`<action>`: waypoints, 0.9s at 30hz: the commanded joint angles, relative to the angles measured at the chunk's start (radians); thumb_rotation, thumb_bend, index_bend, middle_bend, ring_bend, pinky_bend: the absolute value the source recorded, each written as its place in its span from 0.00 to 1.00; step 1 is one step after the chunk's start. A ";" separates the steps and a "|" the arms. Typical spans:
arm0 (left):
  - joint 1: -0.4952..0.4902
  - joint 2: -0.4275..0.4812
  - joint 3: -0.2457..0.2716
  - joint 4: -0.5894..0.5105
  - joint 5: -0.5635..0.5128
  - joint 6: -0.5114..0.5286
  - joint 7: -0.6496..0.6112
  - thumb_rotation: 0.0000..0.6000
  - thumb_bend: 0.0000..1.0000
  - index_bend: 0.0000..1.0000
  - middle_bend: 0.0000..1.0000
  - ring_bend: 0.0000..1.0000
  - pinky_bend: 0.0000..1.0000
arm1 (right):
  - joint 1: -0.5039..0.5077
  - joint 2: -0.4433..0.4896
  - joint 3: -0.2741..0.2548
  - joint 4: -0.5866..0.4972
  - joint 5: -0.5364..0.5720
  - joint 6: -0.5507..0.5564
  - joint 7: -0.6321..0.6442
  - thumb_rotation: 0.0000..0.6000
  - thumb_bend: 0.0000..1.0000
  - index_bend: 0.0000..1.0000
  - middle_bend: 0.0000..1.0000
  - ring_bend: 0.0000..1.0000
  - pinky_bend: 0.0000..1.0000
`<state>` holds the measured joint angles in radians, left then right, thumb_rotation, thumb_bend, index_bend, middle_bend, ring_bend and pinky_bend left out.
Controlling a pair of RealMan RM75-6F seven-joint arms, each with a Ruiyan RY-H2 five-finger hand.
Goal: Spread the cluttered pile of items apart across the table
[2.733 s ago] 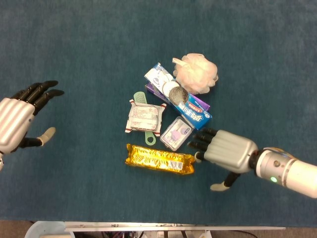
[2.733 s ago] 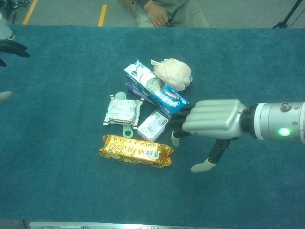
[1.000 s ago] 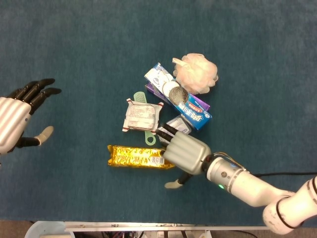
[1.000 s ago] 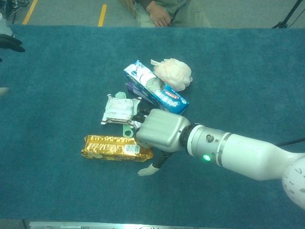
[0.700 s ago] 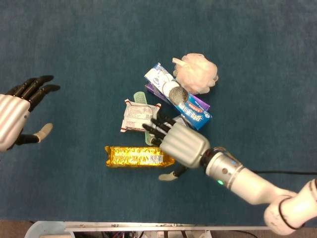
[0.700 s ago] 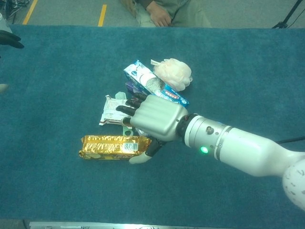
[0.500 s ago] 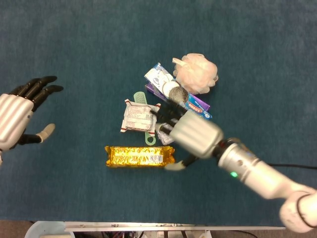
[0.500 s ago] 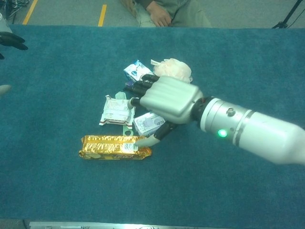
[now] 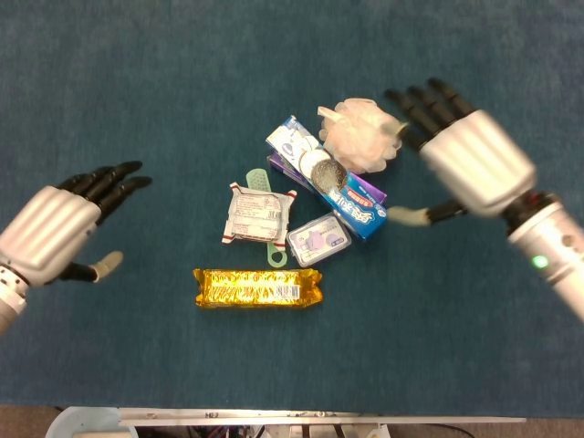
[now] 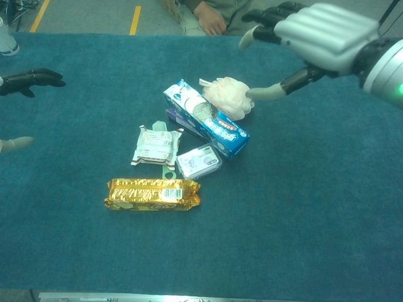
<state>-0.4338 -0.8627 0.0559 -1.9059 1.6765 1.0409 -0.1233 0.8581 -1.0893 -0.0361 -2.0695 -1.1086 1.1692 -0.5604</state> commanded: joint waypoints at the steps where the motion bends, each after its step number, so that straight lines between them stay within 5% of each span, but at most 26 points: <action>1: -0.005 -0.011 0.017 -0.016 0.002 -0.027 0.029 1.00 0.32 0.05 0.02 0.06 0.19 | -0.036 0.057 0.014 -0.001 -0.026 0.007 0.045 0.29 0.16 0.20 0.00 0.00 0.00; 17: 0.042 -0.236 0.058 -0.017 -0.018 -0.042 0.312 1.00 0.32 0.00 0.00 0.00 0.16 | -0.135 0.149 0.048 0.035 -0.067 -0.009 0.143 0.30 0.16 0.19 0.00 0.00 0.00; 27: 0.093 -0.415 0.056 -0.031 -0.188 -0.043 0.589 1.00 0.32 0.00 0.00 0.00 0.14 | -0.174 0.170 0.066 0.049 -0.081 -0.039 0.176 0.30 0.16 0.19 0.01 0.00 0.00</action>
<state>-0.3586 -1.2339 0.1130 -1.9312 1.5348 0.9937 0.4099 0.6879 -0.9219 0.0277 -2.0229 -1.1902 1.1333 -0.3879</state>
